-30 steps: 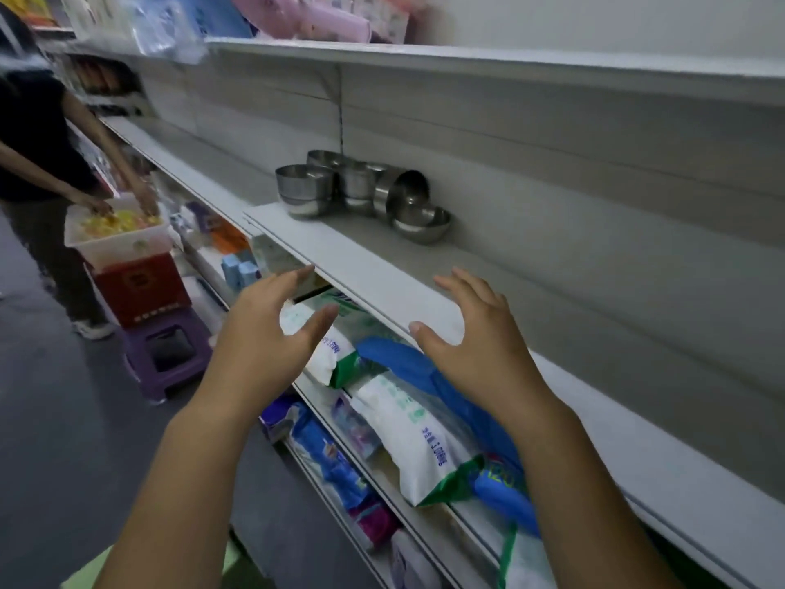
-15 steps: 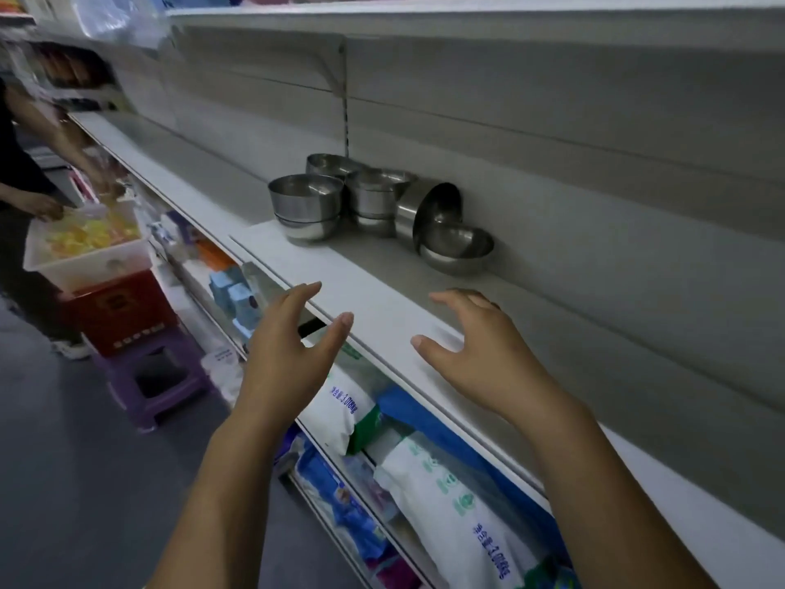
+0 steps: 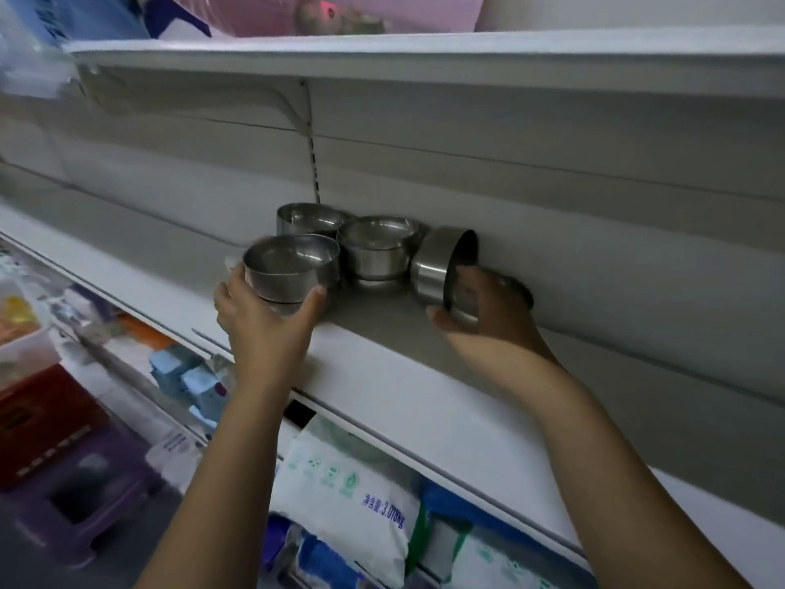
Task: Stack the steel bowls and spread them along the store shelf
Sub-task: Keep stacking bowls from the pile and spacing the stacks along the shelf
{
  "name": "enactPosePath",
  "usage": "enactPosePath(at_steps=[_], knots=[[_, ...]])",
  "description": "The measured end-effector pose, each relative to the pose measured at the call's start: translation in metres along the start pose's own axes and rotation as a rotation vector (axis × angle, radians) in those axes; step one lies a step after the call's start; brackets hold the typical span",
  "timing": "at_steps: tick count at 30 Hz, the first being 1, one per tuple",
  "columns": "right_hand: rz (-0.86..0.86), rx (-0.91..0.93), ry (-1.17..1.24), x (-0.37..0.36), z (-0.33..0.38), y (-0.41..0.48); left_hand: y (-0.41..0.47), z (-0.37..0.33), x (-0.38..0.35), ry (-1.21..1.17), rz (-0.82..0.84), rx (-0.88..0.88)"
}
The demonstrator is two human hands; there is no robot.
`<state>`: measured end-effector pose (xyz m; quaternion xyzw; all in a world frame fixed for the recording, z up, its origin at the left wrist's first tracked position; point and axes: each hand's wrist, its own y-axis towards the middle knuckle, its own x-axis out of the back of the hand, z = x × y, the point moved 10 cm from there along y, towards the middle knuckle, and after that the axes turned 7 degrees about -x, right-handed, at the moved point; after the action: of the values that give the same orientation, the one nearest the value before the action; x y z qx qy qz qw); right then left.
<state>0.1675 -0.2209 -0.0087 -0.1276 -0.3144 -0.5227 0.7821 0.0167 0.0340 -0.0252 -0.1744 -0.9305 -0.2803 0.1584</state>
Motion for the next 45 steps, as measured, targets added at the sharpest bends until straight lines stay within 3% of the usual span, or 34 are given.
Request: enactPosePath(at_steps=[8, 15, 20, 24, 29, 33, 40, 45], knots=[[-0.203, -0.125, 0.020, -0.021, -0.003, 0.045, 0.035, 0.026, -0.016, -0.196, 0.031, -0.149], [-0.314, -0.073, -0.022, -0.014, 0.002, 0.051, 0.030, 0.015, 0.000, -0.277, -0.058, -0.215], [-0.365, -0.015, 0.045, -0.009, -0.006, 0.048, 0.005, -0.019, 0.015, -0.377, -0.055, -0.371], [-0.389, -0.015, 0.072, 0.002, -0.007, 0.036, -0.016, -0.031, 0.006, -0.437, 0.056, -0.465], [-0.415, -0.027, 0.331, 0.014, -0.028, 0.026, -0.034, -0.021, -0.022, -0.461, 0.291, -0.394], [-0.373, 0.047, 0.389, 0.016, -0.017, 0.015, -0.037, -0.017, -0.035, -0.414, 0.415, -0.385], [-0.322, 0.192, 0.365, 0.011, 0.000, 0.008, -0.040, -0.011, -0.047, -0.317, 0.524, -0.411], [-0.273, 0.259, 0.240, 0.001, 0.011, 0.003, -0.037, -0.002, -0.052, -0.383, 0.591, -0.293]])
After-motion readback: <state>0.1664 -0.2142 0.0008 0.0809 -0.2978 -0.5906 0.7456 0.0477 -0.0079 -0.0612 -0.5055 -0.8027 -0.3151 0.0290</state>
